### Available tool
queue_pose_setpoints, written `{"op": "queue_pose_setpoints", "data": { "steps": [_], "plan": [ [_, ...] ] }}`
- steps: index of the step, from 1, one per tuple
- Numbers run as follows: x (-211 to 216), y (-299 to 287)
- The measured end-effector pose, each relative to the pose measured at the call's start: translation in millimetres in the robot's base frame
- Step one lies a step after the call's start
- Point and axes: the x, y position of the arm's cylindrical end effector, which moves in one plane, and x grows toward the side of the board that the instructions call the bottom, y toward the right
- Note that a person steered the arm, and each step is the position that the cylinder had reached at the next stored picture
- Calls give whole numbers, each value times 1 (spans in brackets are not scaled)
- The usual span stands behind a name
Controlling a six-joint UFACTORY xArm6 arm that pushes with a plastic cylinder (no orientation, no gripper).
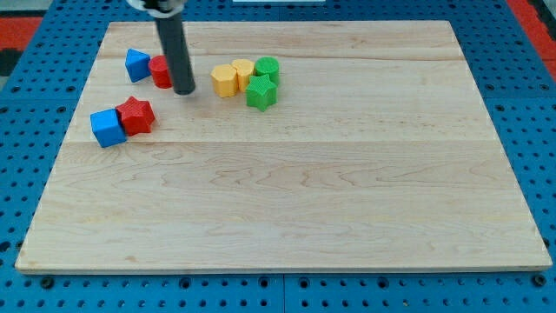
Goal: Move the red star and blue cube to the right of the red circle
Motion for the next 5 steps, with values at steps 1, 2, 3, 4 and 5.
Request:
{"op": "queue_pose_setpoints", "data": {
  "steps": [1,2,3,4,5],
  "plan": [
    [-29,7],
    [-20,49],
    [-11,92],
    [-10,52],
    [14,48]
  ]
}}
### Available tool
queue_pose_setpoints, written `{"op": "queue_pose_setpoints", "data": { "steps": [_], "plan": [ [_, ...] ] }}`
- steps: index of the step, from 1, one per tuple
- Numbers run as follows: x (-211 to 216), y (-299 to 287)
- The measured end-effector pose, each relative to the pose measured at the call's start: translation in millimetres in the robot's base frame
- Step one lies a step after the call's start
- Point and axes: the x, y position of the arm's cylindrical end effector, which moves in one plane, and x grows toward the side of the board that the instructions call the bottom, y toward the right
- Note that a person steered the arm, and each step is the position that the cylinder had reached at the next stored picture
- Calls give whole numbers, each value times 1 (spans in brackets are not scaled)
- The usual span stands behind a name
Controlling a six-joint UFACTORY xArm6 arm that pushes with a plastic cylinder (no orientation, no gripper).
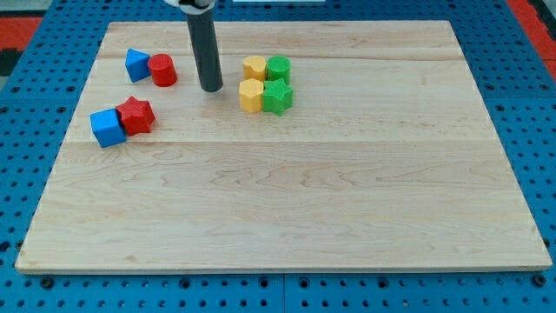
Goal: Move the red star and blue cube to the right of the red circle
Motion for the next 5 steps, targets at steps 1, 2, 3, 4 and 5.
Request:
{"op": "queue_pose_setpoints", "data": {
  "steps": [1,2,3,4,5],
  "plan": [
    [42,19],
    [100,-17],
    [105,-119],
    [91,-199],
    [69,-177]
  ]
}}
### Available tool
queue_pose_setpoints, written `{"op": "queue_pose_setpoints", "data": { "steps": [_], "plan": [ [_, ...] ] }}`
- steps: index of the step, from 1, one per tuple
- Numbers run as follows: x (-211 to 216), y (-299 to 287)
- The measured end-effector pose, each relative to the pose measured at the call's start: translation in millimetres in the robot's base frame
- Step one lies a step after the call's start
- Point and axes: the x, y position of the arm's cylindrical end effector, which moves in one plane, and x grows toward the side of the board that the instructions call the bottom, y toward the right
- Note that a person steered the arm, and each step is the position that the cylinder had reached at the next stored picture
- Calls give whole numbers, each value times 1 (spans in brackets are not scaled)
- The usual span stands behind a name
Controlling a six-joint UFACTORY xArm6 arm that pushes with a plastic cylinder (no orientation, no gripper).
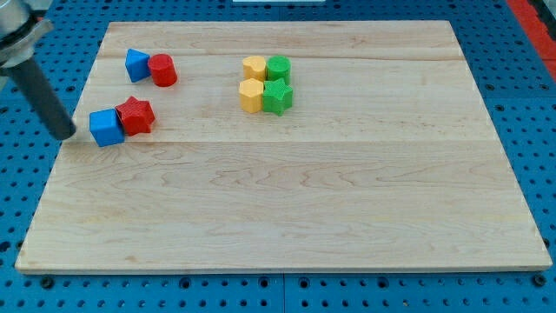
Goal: Move the red star and blue cube to the right of the red circle
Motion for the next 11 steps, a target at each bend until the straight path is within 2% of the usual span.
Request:
{"op": "queue_pose_setpoints", "data": {
  "steps": [1,2,4,6,7,8,9,10,11],
  "plan": [
    [16,28],
    [40,24],
    [-6,63],
    [-12,116],
    [-31,116],
    [-29,116],
    [-5,155],
    [-25,179],
    [-55,163]
  ]
}}
